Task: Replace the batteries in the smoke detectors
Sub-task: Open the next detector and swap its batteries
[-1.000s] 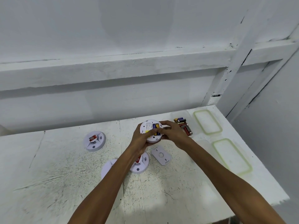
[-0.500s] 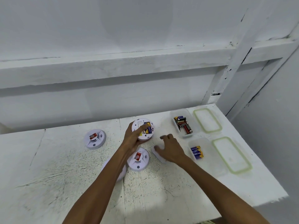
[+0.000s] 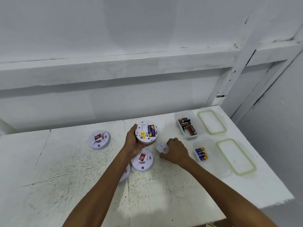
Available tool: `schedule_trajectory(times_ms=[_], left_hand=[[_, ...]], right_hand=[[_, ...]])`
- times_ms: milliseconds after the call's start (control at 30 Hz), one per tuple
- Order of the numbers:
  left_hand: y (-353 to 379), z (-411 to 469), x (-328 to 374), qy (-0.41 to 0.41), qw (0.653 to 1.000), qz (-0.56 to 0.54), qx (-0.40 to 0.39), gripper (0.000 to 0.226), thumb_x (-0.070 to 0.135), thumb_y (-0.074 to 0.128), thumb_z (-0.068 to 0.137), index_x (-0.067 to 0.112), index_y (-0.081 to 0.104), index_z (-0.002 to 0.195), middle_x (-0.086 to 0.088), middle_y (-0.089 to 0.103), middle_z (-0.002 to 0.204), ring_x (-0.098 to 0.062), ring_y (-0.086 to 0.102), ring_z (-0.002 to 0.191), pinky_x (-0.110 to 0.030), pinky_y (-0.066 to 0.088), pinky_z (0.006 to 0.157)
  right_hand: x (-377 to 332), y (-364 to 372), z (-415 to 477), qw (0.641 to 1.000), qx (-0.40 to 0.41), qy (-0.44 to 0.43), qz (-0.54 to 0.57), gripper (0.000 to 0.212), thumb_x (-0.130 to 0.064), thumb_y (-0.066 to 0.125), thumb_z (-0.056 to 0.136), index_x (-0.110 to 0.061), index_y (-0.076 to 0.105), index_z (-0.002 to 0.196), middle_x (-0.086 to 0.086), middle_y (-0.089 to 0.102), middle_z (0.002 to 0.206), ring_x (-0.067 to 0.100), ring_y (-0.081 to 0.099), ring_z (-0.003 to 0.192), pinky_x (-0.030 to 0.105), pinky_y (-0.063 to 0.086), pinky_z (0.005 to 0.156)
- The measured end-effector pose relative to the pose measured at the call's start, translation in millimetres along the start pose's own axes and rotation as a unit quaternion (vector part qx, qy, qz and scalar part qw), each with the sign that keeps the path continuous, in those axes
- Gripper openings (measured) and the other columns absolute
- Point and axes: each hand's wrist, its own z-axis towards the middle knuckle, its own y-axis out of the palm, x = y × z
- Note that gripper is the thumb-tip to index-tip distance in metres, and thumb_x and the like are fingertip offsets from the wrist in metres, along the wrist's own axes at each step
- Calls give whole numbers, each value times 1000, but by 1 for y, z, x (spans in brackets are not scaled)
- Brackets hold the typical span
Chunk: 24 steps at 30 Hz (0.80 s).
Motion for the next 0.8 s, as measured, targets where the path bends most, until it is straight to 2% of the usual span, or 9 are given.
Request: schedule_trajectory(times_ms=[100,167,233,300,433,533,667,800], left_hand=[[-1,0,4,7,1000,5,8,46,41,33,108,10,65,118,-20,73,112,-38,66,106,-53,59,83],[-2,1,4,7,1000,1,16,46,42,34,108,9,64,121,-21,70,117,-40,63,111,-57,54,92],[-5,3,4,6,1000,-10,15,46,41,35,108,8,63,123,-23,69,120,-43,60,116,-62,46,100],[-7,1,5,10,1000,-13,14,46,41,34,108,8,64,121,-22,71,117,-43,62,114,-61,48,98],[-9,-3,7,22,1000,12,17,43,41,37,108,11,65,119,-19,73,113,-37,67,105,-54,59,84],[-8,-4,7,23,999,37,19,41,42,43,106,12,66,121,-17,74,111,-35,69,100,-48,64,69],[-2,-3,2,10,999,50,3,43,44,42,106,12,67,119,-16,77,107,-32,73,94,-49,64,74],[5,-3,-1,-3,998,63,5,50,49,39,105,11,69,116,-18,76,111,-35,70,100,-49,61,78]], right_hand=[[-2,-10,3,999,28,-17,42,70,-54,78,70,-10,54,119,6,57,115,22,55,104,31,47,76],[-4,-17,5,997,37,-29,57,65,-49,79,71,-9,54,116,5,59,110,20,58,98,28,41,68],[-5,-21,7,996,59,-34,60,62,-46,79,72,-9,54,115,5,60,108,21,59,96,26,38,66],[-4,-25,10,992,91,-39,72,61,-45,77,73,-9,55,117,5,62,109,23,61,98,28,44,68],[-8,-35,13,975,164,-51,139,63,-47,73,76,-12,58,127,4,66,117,21,63,101,38,54,83],[-19,-46,10,950,197,-89,225,65,-46,76,78,-14,59,132,1,67,124,14,62,106,35,55,90],[-34,-51,3,946,184,-166,209,67,-44,77,79,-16,57,137,1,66,127,16,60,112,32,51,95],[-41,-48,2,952,155,-202,168,76,-46,76,80,-23,46,146,2,61,130,16,57,115,30,51,93]])
